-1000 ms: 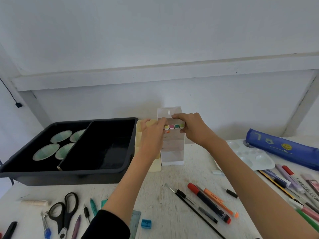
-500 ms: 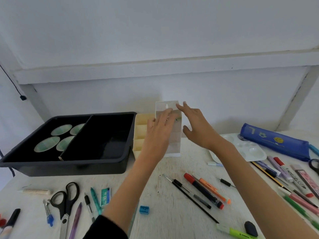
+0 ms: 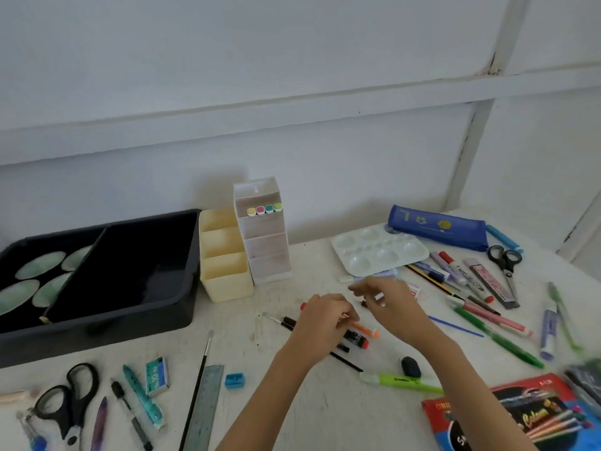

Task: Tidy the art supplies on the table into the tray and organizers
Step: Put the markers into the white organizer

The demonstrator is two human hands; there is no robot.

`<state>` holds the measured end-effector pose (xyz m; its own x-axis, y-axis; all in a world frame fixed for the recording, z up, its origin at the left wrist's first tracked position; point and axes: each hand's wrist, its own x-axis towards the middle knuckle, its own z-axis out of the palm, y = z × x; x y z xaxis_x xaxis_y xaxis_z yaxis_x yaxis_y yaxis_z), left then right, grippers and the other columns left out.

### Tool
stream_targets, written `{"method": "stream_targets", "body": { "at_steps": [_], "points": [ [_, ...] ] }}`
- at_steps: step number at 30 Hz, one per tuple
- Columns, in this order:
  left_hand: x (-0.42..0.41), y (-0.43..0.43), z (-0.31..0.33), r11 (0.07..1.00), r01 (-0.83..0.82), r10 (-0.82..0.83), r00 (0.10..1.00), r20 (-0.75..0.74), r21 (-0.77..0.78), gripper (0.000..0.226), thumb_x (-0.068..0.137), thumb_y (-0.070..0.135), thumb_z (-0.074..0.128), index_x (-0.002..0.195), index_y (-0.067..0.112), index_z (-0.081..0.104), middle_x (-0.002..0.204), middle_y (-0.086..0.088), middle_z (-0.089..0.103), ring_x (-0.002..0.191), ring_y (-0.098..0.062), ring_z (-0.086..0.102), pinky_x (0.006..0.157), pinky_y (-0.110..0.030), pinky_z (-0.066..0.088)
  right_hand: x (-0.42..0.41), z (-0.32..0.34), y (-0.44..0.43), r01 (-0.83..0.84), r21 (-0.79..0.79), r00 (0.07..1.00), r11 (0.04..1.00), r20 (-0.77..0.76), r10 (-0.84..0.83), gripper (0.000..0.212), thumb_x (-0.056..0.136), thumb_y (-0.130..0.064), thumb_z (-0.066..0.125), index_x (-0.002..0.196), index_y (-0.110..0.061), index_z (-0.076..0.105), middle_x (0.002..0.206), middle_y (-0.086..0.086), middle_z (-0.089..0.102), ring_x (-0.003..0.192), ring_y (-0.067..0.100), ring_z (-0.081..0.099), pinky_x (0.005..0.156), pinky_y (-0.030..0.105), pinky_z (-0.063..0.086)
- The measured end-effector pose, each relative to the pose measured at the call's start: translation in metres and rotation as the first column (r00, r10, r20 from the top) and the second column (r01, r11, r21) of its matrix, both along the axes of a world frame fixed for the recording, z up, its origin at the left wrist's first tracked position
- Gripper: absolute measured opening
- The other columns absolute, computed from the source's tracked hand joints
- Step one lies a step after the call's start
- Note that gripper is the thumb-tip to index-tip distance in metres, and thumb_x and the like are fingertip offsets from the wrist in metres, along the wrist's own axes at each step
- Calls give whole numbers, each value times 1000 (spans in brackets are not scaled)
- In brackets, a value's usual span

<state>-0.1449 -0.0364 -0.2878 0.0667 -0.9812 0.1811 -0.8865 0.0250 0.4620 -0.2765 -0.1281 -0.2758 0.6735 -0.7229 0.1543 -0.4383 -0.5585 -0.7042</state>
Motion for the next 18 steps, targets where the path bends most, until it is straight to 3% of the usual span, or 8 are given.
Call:
{"method": "stream_targets", "body": {
  "at_steps": [6, 10, 14, 18],
  "points": [
    [-19, -14, -7, 992, 60, -71, 993, 95, 115, 24, 94, 18, 50, 113, 18, 65, 117, 2, 61, 106, -17, 53, 94, -27, 33, -35, -22, 4, 116, 35, 993, 993, -34, -114, 34, 87, 5, 50, 100, -19, 70, 86, -15, 64, 82, -6, 58, 71, 0, 39],
    [-22, -21, -3, 986, 53, -84, 976, 201, 156, 28, 98, 20, 45, 123, 19, 58, 124, 1, 55, 113, -18, 48, 96, -27, 30, -49, -26, 6, 148, 44, 988, 988, -51, -146, 34, 88, 5, 49, 100, -20, 70, 88, -13, 65, 87, -1, 59, 72, 1, 39],
    [-27, -25, -1, 978, 62, -112, 961, 252, 199, 28, 98, 19, 43, 121, 15, 59, 118, -2, 51, 109, -19, 46, 90, -25, 29, -61, -29, 10, 156, 42, 986, 987, -64, -153, 34, 88, 3, 51, 97, -24, 70, 90, -13, 67, 86, 1, 60, 72, 4, 43],
    [-34, -25, -1, 975, 82, -144, 940, 308, 206, 28, 97, 17, 44, 124, 16, 51, 127, -1, 52, 116, -20, 45, 96, -26, 28, -75, -27, 17, 164, 67, 986, 984, -41, -161, 30, 87, -1, 57, 93, -28, 68, 91, -14, 68, 85, 1, 63, 73, 9, 46]
  ]
}}
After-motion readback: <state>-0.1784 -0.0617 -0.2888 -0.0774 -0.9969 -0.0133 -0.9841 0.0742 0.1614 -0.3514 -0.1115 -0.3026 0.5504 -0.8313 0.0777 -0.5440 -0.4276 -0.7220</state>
